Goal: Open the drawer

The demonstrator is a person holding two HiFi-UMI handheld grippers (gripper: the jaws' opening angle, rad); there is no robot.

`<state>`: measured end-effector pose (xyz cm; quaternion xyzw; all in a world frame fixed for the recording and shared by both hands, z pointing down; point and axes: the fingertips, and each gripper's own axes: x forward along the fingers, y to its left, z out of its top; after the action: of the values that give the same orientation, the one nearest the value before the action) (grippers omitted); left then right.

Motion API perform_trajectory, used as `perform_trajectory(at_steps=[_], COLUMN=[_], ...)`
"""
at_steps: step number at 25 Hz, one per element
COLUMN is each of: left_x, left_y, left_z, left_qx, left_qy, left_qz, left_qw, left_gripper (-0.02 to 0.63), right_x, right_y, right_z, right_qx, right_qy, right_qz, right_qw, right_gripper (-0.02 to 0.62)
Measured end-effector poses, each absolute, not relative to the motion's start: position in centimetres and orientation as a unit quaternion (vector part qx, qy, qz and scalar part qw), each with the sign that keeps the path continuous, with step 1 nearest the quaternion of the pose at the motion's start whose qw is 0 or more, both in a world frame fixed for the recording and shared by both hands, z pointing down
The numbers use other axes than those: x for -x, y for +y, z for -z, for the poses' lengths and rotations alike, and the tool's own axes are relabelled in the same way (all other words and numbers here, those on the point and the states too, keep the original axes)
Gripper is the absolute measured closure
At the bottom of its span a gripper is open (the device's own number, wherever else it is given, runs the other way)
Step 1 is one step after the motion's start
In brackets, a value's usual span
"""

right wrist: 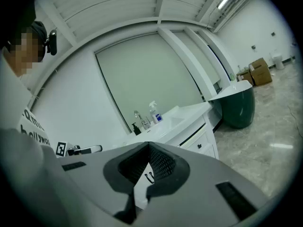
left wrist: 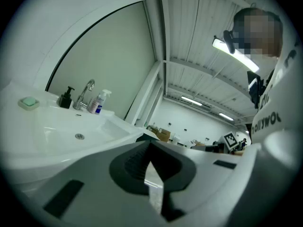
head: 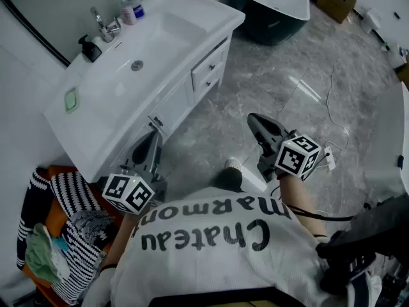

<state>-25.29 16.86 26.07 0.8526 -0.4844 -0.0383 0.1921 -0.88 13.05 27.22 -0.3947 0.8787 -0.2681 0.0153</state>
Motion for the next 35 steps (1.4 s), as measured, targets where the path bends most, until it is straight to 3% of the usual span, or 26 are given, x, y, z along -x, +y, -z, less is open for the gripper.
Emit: perform_trajectory(at_steps=[17, 35], left_x=[24.2, 17.4], left_y=[14.7, 8.6], left_z=[-26.7, -28.1], left_qx=[-0.837, -0.784], left_qy=[-0.506, -0.583], left_qz=[0.031, 0.053], left_qw=[0.205, 0.206], left_gripper=[0.597, 0.598], right_x=[0.4, -4.2], right_y=[9.9, -0.8], right_z=[-27.6, -29.0], right_qx=[0.363, 0.267], right_qy=[0.891, 0.93], right_qz=[0.272, 0.251], right_qw=[0.008, -0.037], right_gripper=[0.586, 0.586])
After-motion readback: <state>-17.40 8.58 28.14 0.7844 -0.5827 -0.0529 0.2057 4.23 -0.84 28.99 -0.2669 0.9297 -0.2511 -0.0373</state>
